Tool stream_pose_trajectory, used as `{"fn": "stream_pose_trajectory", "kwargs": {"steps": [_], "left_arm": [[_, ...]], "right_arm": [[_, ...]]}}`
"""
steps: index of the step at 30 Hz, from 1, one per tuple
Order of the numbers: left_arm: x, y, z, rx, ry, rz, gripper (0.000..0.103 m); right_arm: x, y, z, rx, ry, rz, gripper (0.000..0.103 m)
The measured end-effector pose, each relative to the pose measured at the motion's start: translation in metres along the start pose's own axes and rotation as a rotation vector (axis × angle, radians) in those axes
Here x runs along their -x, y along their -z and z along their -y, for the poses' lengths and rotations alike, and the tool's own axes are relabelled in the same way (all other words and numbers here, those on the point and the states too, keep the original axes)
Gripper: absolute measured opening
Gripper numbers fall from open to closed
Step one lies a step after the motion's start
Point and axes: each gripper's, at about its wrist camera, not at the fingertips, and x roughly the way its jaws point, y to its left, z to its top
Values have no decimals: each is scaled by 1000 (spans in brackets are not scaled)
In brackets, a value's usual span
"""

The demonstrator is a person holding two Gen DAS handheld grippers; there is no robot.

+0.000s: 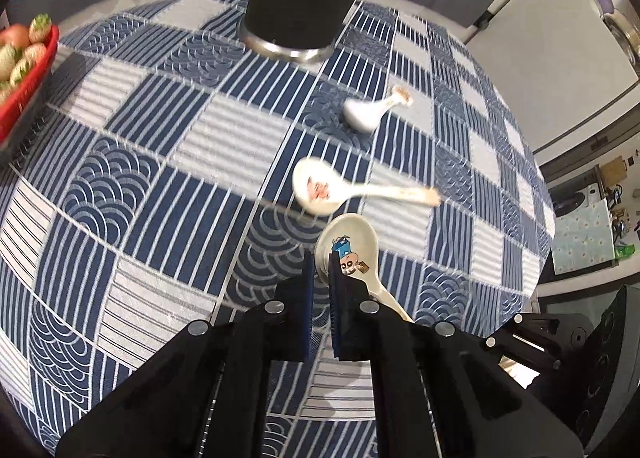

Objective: Organize utensils
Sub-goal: 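Close the left gripper on the spoon bowl while the right gripper grasps its yellow handle, then lift the spoon with both grippers and carry it above the black cup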

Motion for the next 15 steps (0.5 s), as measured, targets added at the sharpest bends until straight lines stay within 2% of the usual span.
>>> {"fn": "stream_pose_trajectory", "kwargs": {"steps": [4, 15], "left_arm": [[17, -16, 12, 12, 9, 42, 7], [66, -68, 54, 34, -60, 190, 7]], "right_arm": [[17, -11, 18, 34, 7, 36, 13], [63, -42, 72, 173, 31, 141, 13]]}}
